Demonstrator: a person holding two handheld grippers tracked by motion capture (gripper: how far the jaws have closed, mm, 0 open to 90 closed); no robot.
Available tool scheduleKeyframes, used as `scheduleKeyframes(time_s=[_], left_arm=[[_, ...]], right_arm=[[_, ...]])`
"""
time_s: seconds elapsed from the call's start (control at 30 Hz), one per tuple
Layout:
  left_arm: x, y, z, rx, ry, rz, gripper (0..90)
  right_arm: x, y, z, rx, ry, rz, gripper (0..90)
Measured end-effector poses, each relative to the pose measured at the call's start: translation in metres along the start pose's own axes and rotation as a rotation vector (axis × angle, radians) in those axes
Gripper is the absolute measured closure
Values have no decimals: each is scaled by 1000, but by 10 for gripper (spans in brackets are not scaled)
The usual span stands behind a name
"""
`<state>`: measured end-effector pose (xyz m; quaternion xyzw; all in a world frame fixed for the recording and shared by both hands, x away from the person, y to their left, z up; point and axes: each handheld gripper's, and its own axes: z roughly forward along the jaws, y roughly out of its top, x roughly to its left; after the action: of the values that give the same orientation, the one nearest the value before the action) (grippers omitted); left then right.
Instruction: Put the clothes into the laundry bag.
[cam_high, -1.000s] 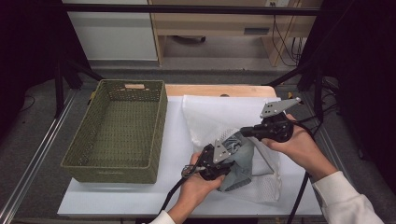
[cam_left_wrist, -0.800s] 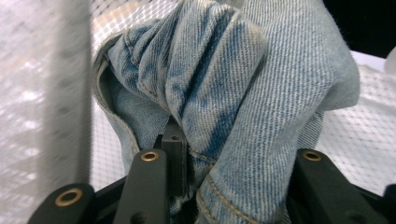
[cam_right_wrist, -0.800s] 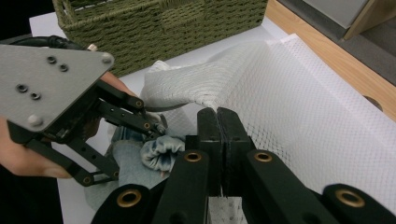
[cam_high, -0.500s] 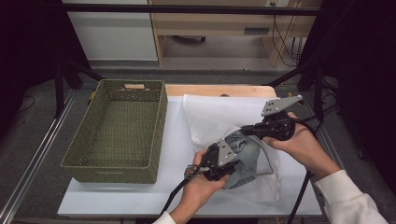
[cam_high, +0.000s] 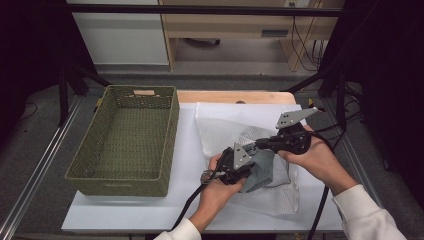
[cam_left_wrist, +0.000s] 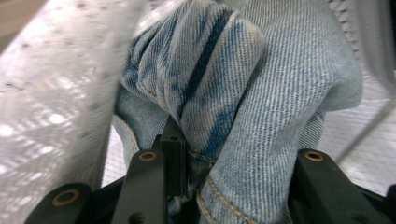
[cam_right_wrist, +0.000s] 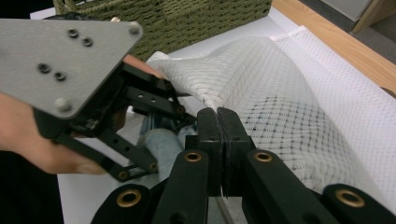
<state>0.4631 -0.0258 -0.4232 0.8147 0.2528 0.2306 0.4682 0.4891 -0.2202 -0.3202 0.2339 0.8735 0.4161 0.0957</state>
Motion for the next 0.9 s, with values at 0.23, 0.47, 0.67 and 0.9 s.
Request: scheduleKeyframes(time_s=[0.23, 0.47, 0.67, 0.9], left_arm=[[6, -13, 12, 2, 30, -1, 501], [-1, -12, 5, 14, 9, 16, 253], [-2, -18, -15, -12, -9, 11, 230], [-3, -21, -43, -72, -32, 0, 234]], right_arm=[[2, -9, 12, 11, -20, 12, 894], [2, -16, 25, 16, -55, 26, 893], [6, -18, 30, 0, -59, 34, 893], [10, -17, 30, -20, -51, 33, 893]])
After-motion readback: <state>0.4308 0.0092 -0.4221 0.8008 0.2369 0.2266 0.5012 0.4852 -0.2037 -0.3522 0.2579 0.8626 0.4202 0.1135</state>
